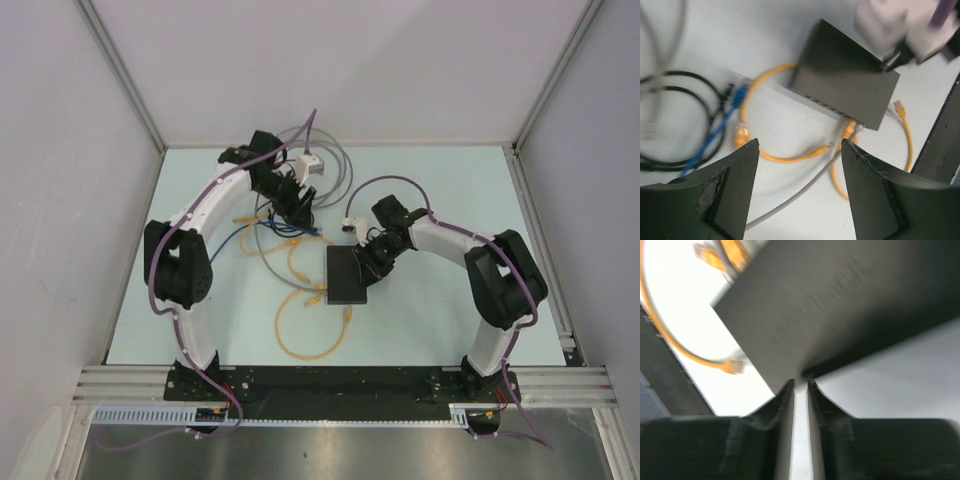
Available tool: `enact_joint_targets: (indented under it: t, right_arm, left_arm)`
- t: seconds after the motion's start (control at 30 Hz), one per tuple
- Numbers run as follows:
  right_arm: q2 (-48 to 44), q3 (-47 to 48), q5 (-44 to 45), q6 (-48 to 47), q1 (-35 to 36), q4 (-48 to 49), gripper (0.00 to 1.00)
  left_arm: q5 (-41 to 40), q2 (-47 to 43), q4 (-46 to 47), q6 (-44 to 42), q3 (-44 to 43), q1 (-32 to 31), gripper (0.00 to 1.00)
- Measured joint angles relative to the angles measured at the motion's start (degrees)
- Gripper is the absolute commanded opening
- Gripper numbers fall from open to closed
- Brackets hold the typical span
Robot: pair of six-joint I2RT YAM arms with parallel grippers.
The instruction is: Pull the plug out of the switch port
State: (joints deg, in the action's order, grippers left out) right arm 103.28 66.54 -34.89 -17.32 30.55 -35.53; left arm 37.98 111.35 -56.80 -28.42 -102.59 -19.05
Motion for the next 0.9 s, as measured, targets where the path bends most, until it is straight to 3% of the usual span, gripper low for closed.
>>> enact_joint_targets:
  t: [0.13,0.17,0.27,0.53,0.9]
  right_arm:
    - [-7.8,-3.8,5.2,-1.3,-2.5,0.6,0.53]
    - [-10.3,-4.5,6.3,-1.8,-3.0,0.8,0.66]
    - [-16.9,-6.4,8.2,-3.4,-2.7,2.0,0.71]
    - [-20.9,-17.7,12.6,-7.9,7.2,4.6,0.72]
    - [-14.7,-18.9,22.1,-7.6,7.4,11.9,0.66]
  left_arm:
    - [1.3,-3.3,3.4,1.1,16.0,-1.3,0.69]
    - [1.3,-3.3,4.5,1.5,19.3,-1.7,0.69]
    - [1.5,-3.3,6.3,2.6,26.3,-2.7,0.68]
    - [2.1,-3.5,10.8,4.5,32.6,-7.5,0.64]
    - [5.9,1.4,12.1,6.0,29.9,-12.8,0.59]
